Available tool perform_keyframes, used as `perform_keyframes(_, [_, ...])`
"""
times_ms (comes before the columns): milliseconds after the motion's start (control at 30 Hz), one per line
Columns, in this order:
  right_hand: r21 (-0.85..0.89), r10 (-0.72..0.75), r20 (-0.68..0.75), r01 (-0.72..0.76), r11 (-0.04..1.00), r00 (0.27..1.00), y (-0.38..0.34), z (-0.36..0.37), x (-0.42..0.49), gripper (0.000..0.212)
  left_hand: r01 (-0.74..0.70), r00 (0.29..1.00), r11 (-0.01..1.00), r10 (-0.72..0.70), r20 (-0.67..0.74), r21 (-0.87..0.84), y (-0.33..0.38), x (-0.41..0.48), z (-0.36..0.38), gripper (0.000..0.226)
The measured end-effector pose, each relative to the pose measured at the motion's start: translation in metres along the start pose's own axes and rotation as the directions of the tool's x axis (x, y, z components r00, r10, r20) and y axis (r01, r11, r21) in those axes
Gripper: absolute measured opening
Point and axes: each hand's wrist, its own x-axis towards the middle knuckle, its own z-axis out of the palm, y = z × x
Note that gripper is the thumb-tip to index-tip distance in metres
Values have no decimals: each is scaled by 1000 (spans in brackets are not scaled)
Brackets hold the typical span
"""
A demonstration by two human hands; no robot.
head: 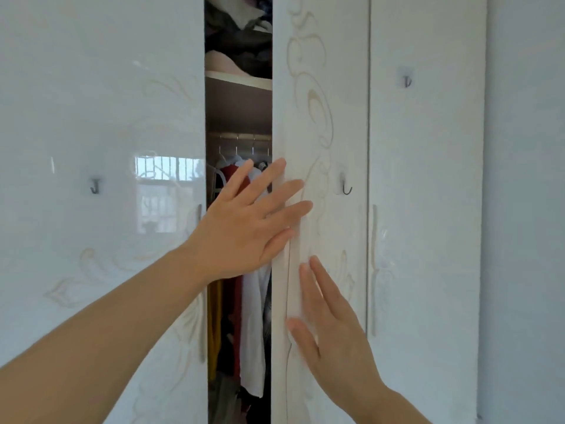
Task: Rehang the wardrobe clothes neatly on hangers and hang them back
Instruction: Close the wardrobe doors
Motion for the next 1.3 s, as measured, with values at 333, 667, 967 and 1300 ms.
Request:
perform_keyframes(333, [47,43,-129,-37,998,991,-29,128,43,58,44,999,995,-46,9,91,-71,-69,68,40])
perform_keyframes(667, [-102,37,-178,-55,993,983,-26,214,82,53,138,988,989,-142,58,58,-105,-109,149,46])
perform_keyframes(967, [-203,-26,-243,-25,979,970,-1,276,89,48,279,960,960,-278,46,-30,-101,-121,194,53])
perform_keyframes(1300, [-198,9,-207,-51,979,978,-2,277,87,48,320,947,946,-317,57,-43,-95,-122,192,52])
